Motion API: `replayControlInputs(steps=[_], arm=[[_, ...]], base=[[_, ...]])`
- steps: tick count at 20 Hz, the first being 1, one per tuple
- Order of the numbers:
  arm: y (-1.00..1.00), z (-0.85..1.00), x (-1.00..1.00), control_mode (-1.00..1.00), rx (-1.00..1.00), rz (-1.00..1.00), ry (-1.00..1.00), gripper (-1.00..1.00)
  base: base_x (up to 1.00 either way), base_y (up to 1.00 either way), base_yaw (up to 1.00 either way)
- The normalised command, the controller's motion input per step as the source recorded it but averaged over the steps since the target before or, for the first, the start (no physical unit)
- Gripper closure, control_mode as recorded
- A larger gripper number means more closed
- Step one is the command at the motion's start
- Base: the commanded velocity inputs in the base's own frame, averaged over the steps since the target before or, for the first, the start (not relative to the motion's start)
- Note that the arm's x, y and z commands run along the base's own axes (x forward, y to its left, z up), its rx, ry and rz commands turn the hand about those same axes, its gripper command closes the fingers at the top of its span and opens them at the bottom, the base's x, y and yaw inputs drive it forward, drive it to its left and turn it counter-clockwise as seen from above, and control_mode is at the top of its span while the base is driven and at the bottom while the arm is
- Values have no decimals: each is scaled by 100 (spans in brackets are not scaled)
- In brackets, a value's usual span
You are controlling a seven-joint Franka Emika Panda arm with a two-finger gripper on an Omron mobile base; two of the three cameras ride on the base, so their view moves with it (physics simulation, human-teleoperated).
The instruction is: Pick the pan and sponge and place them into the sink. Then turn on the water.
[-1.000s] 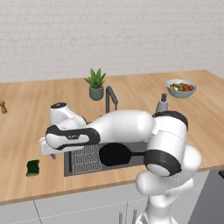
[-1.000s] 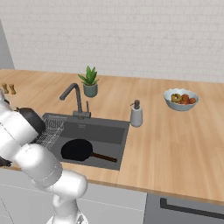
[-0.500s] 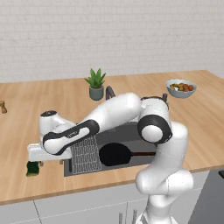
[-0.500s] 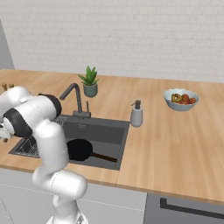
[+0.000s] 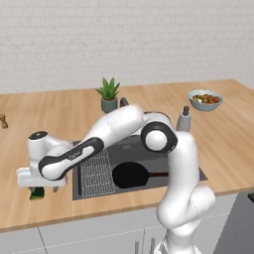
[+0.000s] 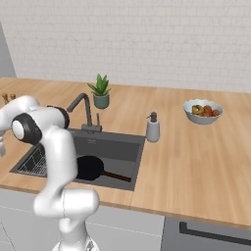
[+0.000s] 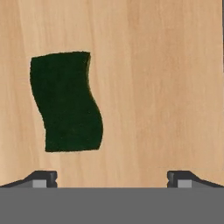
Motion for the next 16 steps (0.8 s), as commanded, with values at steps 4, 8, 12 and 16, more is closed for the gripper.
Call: replayControlInputs(steps=[4,8,12,16], arm=[[34,-22,13,-100,0,-7,0,-100],[8,-38,17,-100,0,-7,0,-100],[0,-28,16,-100,0,-4,0,-100],[0,-25,14,-100,0,-1,0,-100]], base=[[0,0,0],[0,0,0],[0,0,0],[0,0,0]])
